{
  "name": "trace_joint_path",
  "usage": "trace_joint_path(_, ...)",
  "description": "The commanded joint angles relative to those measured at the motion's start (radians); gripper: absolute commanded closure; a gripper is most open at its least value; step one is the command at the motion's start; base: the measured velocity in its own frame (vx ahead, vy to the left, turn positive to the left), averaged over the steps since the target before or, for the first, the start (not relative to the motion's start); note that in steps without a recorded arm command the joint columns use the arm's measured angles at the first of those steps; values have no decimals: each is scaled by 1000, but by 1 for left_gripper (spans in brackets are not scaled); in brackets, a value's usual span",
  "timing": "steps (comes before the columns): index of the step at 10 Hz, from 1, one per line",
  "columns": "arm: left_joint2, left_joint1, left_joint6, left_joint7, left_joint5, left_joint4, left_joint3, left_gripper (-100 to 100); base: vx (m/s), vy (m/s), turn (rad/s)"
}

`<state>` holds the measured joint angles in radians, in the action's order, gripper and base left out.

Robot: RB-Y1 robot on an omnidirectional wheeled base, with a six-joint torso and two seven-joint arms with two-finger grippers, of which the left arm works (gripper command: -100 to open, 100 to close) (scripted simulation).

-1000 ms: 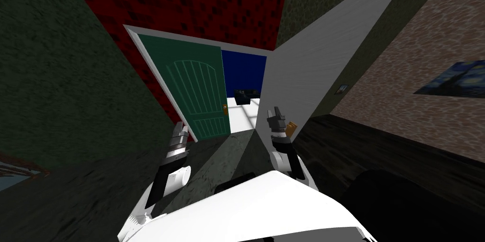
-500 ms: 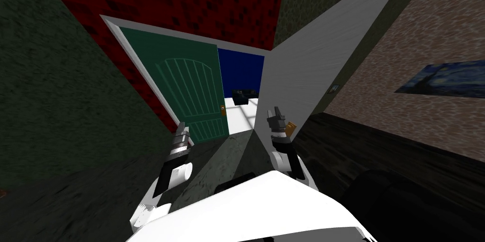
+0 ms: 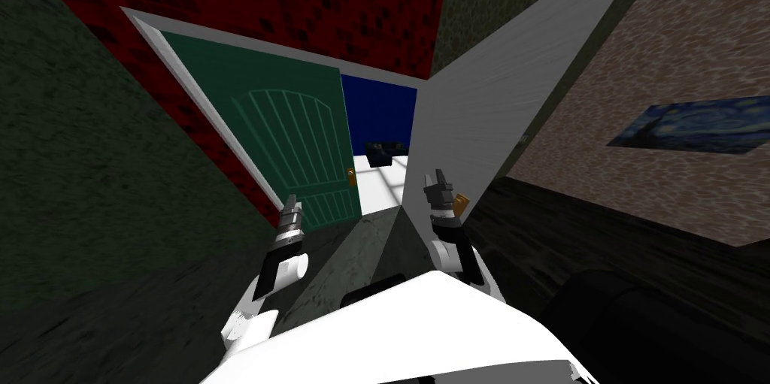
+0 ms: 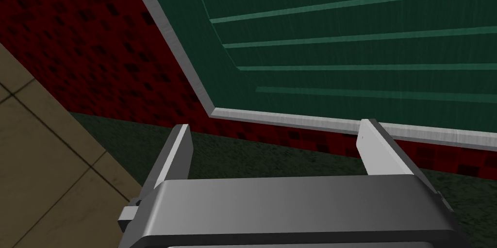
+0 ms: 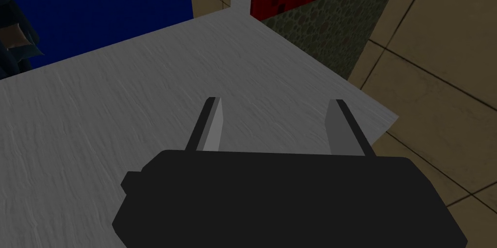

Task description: Pull the door open

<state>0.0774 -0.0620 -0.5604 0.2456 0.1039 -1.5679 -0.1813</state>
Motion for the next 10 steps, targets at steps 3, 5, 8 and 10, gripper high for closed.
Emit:
trace_joint_path(3,4,67,-2,17,23,110,-28,-100,66,17,-85)
trace_joint_path(5,4,93,-3,23,31,159,-39,-100,73,18,-90)
trace_joint_path(8,5,147,-6,37,49,242,-60,-100,47,10,-68)
trace_joint_path(10,5,174,-7,43,58,292,-71,-100,68,11,-100)
